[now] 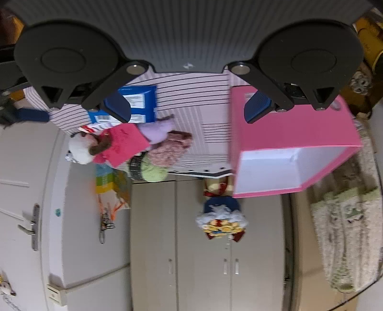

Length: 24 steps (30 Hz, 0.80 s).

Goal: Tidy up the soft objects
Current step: 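Grasp the blue wet-wipes packet with the left gripper and lift it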

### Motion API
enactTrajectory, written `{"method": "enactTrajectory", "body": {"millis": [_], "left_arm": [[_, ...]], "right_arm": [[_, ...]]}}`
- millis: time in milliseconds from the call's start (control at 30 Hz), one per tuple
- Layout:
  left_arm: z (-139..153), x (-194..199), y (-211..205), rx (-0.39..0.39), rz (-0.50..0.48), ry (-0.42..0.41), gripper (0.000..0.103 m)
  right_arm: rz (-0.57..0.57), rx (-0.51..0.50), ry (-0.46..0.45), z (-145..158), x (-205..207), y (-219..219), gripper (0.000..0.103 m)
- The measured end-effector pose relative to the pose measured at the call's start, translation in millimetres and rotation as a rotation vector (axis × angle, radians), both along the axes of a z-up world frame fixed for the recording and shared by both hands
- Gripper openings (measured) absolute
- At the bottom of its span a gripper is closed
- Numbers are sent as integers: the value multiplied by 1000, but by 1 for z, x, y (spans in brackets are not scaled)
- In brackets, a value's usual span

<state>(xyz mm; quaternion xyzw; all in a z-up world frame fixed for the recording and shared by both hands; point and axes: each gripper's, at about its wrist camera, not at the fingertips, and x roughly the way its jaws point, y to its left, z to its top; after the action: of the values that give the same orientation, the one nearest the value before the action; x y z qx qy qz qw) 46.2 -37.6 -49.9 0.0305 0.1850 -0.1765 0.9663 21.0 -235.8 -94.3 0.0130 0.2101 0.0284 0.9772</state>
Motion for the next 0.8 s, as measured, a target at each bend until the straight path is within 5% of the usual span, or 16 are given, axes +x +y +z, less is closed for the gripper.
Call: {"method": "enactTrajectory", "body": {"millis": [167,567,800], "left_arm": [[-13,23,-19,-52,-118,85,100],[-53,88,-58,-53,-185,225,81],[-61,103,-61,-97,-242,341,58]], "right_arm": [[32,48,-5,-22,18,-14,102],[46,0,93,-47,63,-17,94],[84,8,79,-48,62,-15,84]]}}
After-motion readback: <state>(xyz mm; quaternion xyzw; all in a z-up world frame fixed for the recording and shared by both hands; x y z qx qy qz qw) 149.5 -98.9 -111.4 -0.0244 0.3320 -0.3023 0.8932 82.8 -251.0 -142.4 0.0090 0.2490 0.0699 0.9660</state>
